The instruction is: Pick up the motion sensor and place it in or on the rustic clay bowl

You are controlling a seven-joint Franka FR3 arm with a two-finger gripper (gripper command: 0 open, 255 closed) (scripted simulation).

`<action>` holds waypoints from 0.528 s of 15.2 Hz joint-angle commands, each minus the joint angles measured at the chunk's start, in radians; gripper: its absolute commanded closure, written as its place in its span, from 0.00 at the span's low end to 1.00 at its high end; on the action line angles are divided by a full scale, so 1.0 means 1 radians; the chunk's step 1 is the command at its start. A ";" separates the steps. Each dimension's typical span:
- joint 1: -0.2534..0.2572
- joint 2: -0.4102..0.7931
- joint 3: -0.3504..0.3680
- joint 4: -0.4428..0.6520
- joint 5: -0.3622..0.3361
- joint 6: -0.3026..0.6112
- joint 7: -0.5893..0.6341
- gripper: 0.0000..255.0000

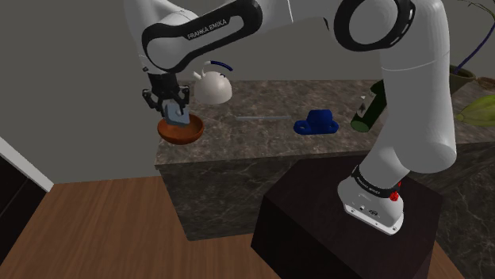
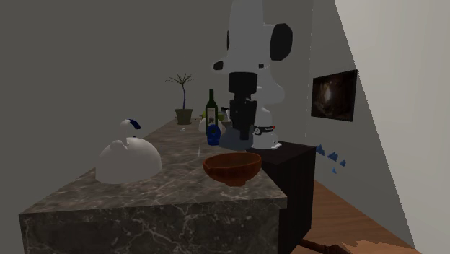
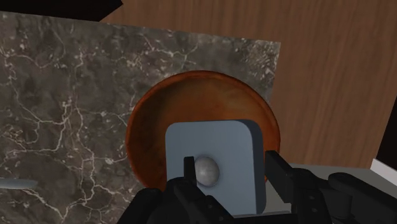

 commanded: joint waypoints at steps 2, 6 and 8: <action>0.002 0.017 -0.002 -0.015 -0.005 0.033 0.005 1.00; 0.002 0.017 -0.002 -0.015 -0.005 0.033 0.005 1.00; 0.002 0.017 -0.002 -0.015 -0.005 0.033 0.005 1.00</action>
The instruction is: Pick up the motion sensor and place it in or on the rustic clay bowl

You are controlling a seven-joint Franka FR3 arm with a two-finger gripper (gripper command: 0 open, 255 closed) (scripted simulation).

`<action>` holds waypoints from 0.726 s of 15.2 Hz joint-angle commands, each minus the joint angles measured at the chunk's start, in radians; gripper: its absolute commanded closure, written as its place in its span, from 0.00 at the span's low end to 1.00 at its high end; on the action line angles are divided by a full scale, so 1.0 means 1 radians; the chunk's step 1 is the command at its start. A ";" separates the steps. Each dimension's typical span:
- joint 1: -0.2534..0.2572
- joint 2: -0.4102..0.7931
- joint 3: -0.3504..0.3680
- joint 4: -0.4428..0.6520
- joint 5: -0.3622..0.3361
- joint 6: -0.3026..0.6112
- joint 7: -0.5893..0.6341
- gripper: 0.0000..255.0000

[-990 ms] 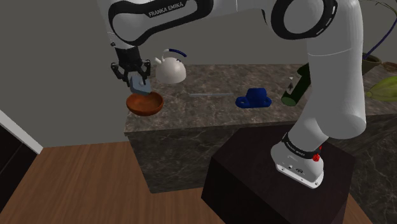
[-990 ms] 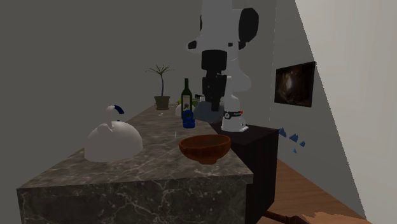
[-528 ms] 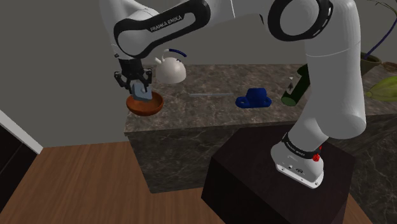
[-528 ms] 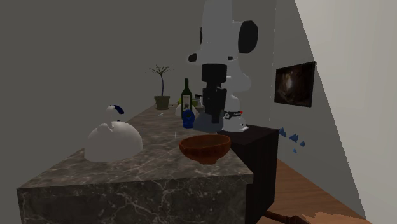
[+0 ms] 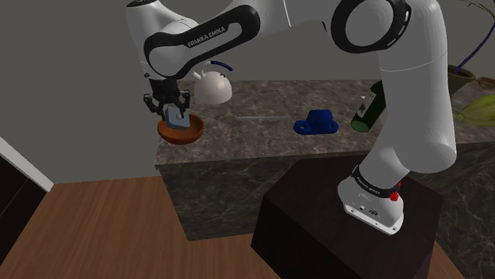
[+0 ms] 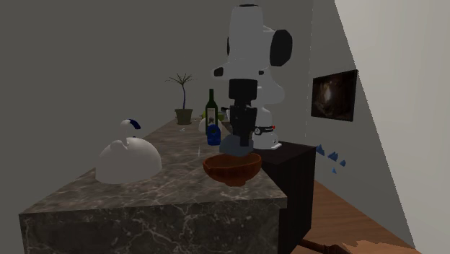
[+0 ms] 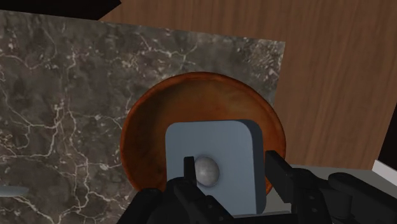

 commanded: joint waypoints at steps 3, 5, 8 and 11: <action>0.000 0.000 0.000 0.000 0.000 0.000 0.000 0.00; 0.000 0.000 0.000 0.000 0.000 0.000 0.000 0.00; 0.000 -0.012 0.002 0.015 0.003 -0.026 -0.002 0.00; 0.003 -0.038 0.007 0.068 0.012 -0.105 -0.008 0.00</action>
